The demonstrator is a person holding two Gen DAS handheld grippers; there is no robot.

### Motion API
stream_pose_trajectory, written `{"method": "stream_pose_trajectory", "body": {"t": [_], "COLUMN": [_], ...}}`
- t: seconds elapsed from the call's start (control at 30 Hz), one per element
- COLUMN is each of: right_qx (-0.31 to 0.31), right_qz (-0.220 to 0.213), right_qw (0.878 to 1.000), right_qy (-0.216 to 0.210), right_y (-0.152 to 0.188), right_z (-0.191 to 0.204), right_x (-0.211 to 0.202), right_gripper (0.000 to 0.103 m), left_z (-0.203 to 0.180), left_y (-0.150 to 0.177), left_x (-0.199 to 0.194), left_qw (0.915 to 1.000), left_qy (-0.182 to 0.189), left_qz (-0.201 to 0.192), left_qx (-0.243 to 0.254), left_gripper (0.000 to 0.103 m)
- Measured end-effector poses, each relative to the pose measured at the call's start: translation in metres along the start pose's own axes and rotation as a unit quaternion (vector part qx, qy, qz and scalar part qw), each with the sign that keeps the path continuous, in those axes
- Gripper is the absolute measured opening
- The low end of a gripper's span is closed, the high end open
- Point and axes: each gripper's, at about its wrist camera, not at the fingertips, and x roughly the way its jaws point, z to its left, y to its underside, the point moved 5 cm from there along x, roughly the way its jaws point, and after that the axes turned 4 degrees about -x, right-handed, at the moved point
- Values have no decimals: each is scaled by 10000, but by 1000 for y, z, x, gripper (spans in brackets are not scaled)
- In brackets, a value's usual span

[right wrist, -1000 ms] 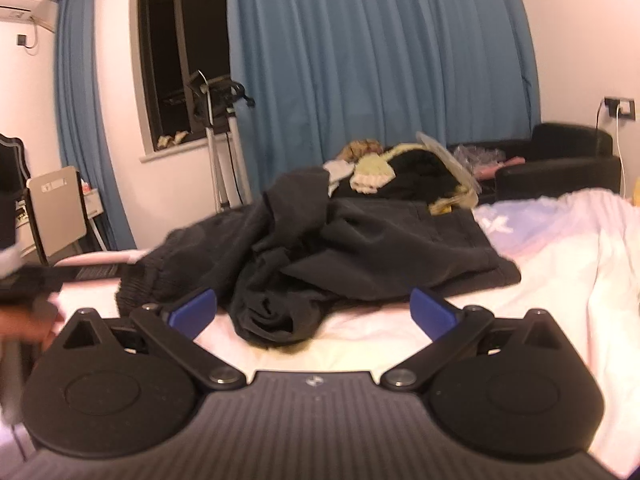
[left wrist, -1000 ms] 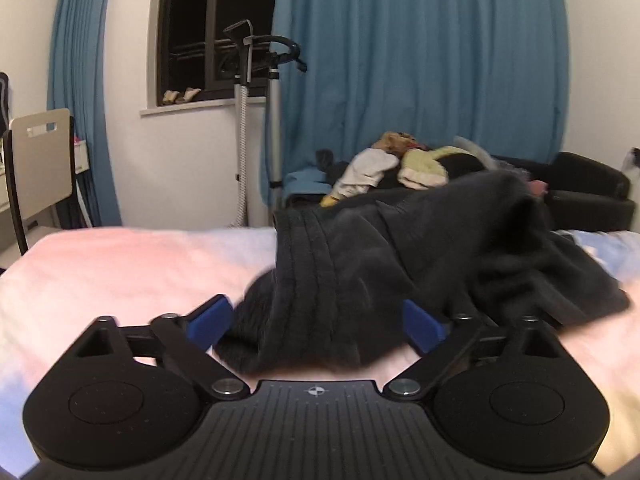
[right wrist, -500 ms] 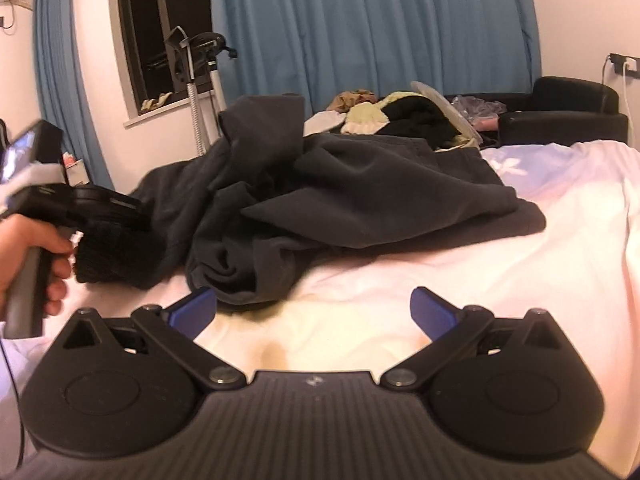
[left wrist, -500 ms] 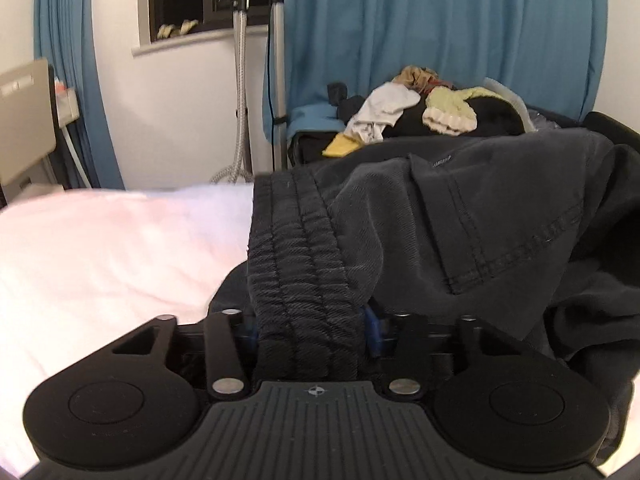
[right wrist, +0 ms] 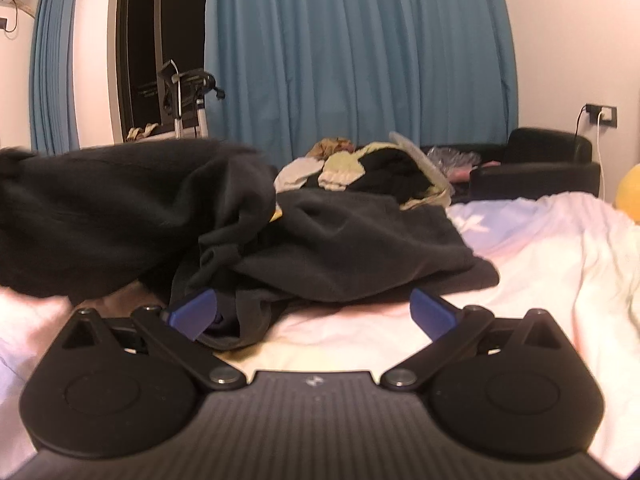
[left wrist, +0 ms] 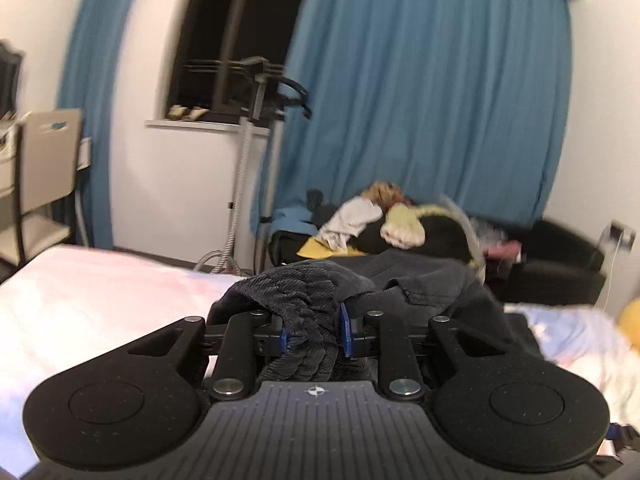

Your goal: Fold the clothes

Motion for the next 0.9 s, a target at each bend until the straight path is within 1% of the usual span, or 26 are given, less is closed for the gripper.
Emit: {"method": "stream_pose_trajectory", "body": {"t": [0.03,0.13,0.23,0.3,0.33,0.37,0.4,0.5,0.53,0.57,0.63,0.67,0.7,0.73,0.8,0.83,0.87,0.9], "right_qx": [25,163,281,416,470,559,683,1245,1460,1606,1867,2009,2200,2469,3259,3577,3865,4145], "right_qz": [-52,-129,-92,-43,-41,-6,50,312,444,556,717,791,880,1002,1325,1450,1585,1718], "right_qw": [10000,9998,9994,9985,9980,9969,9951,9832,9773,9732,9669,9642,9600,9525,9244,9102,8959,8806], "right_qy": [9,-26,-163,-340,-432,-562,-711,-1298,-1467,-1550,-1587,-1537,-1489,-1476,-1476,-1498,-1512,-1522], "right_y": [-3,-9,-12,-14,-15,-16,-17,-20,-22,-24,-30,-31,-32,-31,-22,-17,-11,-4], "right_z": [-1,-4,-2,1,1,2,3,-1,-3,-6,-17,-22,-29,-38,-57,-64,-70,-76], "right_x": [-4,-16,-23,-27,-29,-30,-30,-20,-13,-7,10,18,27,38,64,75,87,99], "right_gripper": [103,103,103,103,103,103,103,103,103,103,103,103,103,103,103,103,103,103], "left_z": [10,41,84,99,101,98,96,87,87,89,93,95,94,92,88,86,85,83], "left_y": [7,44,90,109,114,113,112,106,105,106,108,111,112,111,110,112,118,124], "left_x": [-16,-49,-55,-55,-57,-61,-65,-77,-83,-91,-107,-111,-115,-121,-120,-116,-110,-104], "left_qw": [10000,9990,9929,9887,9863,9865,9867,9886,9882,9867,9833,9815,9792,9761,9670,9559,9386,9190], "left_qy": [-77,-359,-584,-617,-493,-372,-263,-211,-106,-60,34,123,291,489,915,1251,1603,1932], "left_qz": [-25,141,588,753,803,767,731,653,608,575,507,474,431,380,351,461,625,789], "left_qx": [-58,-217,-856,-1144,-1355,-1396,-1427,-1339,-1402,-1517,-1745,-1852,-1960,-2083,-2351,-2615,-2990,-3345], "left_gripper": [22,21,21,21,21,22,25,36,44,53,62,63,63,63,65,69,72,73]}}
